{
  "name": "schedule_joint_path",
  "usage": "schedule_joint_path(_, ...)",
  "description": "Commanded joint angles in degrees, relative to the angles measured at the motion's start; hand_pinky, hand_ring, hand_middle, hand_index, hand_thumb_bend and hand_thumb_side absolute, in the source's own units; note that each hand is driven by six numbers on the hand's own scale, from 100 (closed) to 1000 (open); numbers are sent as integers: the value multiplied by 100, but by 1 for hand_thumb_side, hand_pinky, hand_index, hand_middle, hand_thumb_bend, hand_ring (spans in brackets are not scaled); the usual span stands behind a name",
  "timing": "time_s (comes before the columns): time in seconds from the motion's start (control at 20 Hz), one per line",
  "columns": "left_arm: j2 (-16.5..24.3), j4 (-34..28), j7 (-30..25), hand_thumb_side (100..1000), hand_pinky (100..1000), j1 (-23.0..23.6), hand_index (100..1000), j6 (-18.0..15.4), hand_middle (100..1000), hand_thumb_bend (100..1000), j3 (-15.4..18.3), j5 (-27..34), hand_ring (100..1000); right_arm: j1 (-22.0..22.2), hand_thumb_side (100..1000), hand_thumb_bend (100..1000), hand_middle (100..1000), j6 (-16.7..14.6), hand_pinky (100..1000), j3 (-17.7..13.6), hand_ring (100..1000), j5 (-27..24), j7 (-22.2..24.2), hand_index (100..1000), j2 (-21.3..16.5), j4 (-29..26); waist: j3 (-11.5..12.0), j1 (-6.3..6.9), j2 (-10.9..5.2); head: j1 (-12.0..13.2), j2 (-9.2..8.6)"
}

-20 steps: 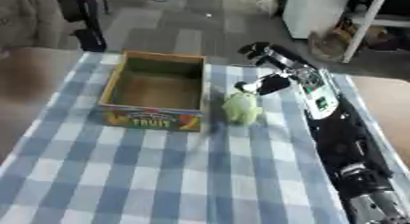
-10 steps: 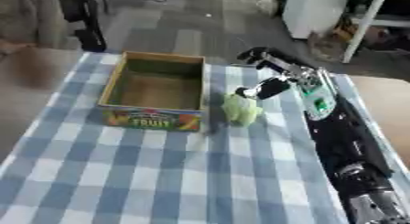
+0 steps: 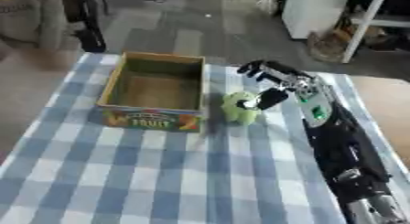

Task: Pick up objects on the table and place them in the box.

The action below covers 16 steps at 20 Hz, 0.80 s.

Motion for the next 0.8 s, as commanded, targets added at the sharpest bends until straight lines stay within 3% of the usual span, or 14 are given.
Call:
schedule_joint_path(0.05,127,-111,-24,611,601,-62,652,-13,568,100,13,17,554,-78,275,453,875,-11,807,21,881,113,23,900,-46,39,-11,48,-87,-21,-51)
schedule_joint_path(0.8,110,-111,-51,612,602,-58,653,-17,568,100,6,29,555,-144,302,463,917,190,854,-32,935,813,-278,904,194,335,6,71,-78,-31,-48)
